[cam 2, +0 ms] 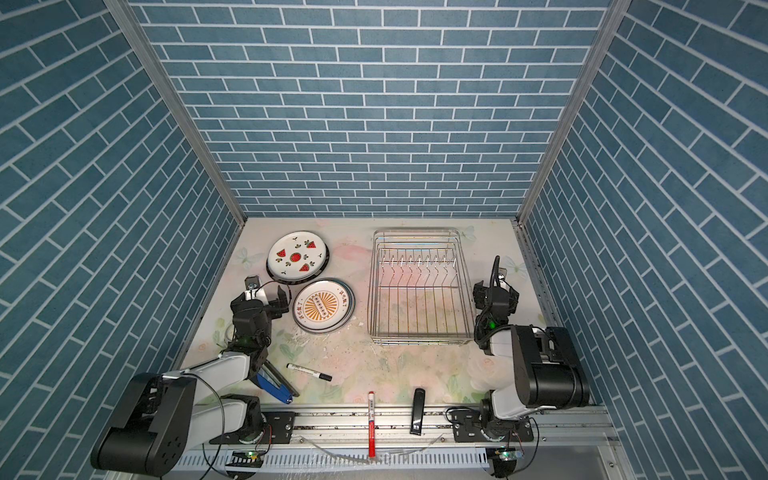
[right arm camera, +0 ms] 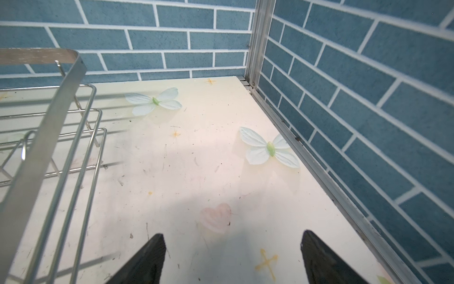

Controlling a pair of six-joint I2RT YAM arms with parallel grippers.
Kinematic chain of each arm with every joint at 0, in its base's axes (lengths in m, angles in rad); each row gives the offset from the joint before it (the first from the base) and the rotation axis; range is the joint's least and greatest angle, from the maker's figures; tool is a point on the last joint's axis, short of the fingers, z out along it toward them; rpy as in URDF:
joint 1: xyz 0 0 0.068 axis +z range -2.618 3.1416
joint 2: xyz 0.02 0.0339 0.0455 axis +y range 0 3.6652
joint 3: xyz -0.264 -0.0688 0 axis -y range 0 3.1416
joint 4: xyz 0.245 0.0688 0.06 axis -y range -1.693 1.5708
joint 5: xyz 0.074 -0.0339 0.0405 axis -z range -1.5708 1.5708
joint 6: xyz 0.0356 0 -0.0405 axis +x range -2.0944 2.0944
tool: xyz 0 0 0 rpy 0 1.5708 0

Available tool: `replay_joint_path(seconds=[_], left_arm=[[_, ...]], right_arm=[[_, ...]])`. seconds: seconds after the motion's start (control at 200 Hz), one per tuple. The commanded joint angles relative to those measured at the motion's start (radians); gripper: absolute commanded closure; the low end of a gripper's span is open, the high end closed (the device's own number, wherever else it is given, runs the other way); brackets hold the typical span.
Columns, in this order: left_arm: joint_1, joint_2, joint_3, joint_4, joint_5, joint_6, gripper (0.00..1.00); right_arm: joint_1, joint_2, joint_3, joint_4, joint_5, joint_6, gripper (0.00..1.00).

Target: Unload the plates from the dish rack

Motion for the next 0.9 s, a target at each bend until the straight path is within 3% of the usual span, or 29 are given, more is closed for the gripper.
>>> replay_joint_path(seconds=[0.0, 0.125, 0.185, 0.245, 0.29, 0.37, 0.4, 0.46, 0.585, 0.65, 0.71, 0.745, 0.855, 0.895], left_arm=[[0.006, 0.068, 0.021, 0.096, 0.034, 0.053, 0.00], [0.009, 0.118, 0.033, 0.131, 0.022, 0.056, 0.00], [0.006, 0.077, 0.005, 0.154, 0.026, 0.060, 0.00], [0.024, -0.053, 0.014, -0.027, 0.071, -0.018, 0.00], [0.036, -0.093, 0.042, -0.119, 0.137, 0.001, 0.00], [0.037, 0.001, 0.029, 0.067, 0.098, 0.058, 0.00], [0.043, 0.034, 0.043, 0.055, 0.077, 0.041, 0.00], [0.051, 0.115, 0.073, 0.050, 0.141, 0.054, 0.00], [0.053, 0.315, 0.086, 0.224, 0.101, 0.047, 0.00], [0.061, 0.276, 0.102, 0.131, 0.127, 0.034, 0.00], [0.065, 0.311, 0.105, 0.188, 0.150, 0.052, 0.00], [0.066, 0.289, 0.126, 0.103, 0.158, 0.043, 0.00], [0.067, 0.287, 0.158, 0.039, 0.102, 0.016, 0.00], [0.066, 0.301, 0.149, 0.088, 0.099, 0.021, 0.00]], right_arm=[[-0.003, 0.006, 0.002, 0.041, -0.009, -0.006, 0.01], [-0.004, 0.006, 0.000, 0.045, -0.009, -0.005, 0.01], [-0.005, 0.009, 0.013, 0.021, -0.014, -0.002, 0.01], [-0.010, 0.010, 0.027, -0.005, -0.020, 0.001, 0.01], [-0.013, 0.013, 0.035, -0.018, -0.026, 0.003, 0.01], [-0.016, 0.013, 0.038, -0.026, -0.032, 0.004, 0.01], [-0.016, 0.012, 0.038, -0.023, -0.032, 0.004, 0.01], [-0.016, 0.012, 0.037, -0.023, -0.033, 0.004, 0.01], [-0.019, 0.014, 0.044, -0.036, -0.036, 0.006, 0.01], [-0.020, 0.014, 0.047, -0.039, -0.038, 0.007, 0.01], [-0.020, 0.017, 0.049, -0.041, -0.039, 0.007, 0.01], [-0.021, 0.026, 0.048, -0.038, -0.033, 0.010, 0.01], [-0.021, 0.043, 0.041, -0.004, -0.022, 0.009, 0.01], [-0.021, 0.045, 0.043, -0.005, -0.022, 0.010, 0.01]])
